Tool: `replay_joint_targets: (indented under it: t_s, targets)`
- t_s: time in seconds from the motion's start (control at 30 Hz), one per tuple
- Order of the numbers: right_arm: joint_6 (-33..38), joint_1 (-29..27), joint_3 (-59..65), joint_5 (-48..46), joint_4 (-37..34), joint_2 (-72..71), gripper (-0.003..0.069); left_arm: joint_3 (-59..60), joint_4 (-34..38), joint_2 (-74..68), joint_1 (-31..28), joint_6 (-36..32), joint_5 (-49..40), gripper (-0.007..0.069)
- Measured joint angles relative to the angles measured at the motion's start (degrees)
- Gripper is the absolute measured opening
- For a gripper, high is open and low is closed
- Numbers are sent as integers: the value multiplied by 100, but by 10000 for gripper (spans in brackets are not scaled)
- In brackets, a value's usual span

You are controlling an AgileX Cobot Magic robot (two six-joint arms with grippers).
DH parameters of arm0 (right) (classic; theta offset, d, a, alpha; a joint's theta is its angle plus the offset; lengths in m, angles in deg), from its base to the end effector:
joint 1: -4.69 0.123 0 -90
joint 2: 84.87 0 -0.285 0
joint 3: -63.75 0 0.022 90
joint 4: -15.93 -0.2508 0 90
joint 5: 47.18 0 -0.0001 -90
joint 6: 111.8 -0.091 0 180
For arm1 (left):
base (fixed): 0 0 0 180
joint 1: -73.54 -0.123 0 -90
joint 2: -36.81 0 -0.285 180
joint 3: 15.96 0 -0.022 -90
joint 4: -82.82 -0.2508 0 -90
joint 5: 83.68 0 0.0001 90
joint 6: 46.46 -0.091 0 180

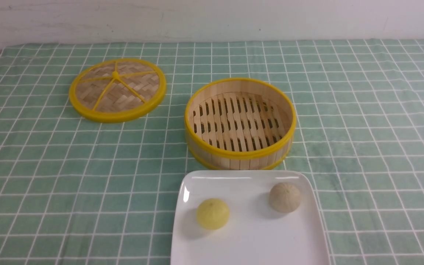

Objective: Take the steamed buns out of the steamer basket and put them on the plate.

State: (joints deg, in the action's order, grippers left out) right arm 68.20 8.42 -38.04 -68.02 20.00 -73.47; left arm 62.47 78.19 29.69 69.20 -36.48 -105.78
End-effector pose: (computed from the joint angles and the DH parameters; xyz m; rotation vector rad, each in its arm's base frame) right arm 0.0565 0.0014 0.1712 -0.1097 1.9237 -0.0252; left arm 0.0519 0.0067 0.1721 -0.1849 1.8685 0.0123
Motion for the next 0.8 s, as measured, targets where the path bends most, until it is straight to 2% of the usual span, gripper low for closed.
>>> replay_joint_targets:
  t_s: [0.8]
  targets:
    - [0, 0, 0, 0, 0, 0, 240, 0, 0, 0, 0, 0, 0, 274]
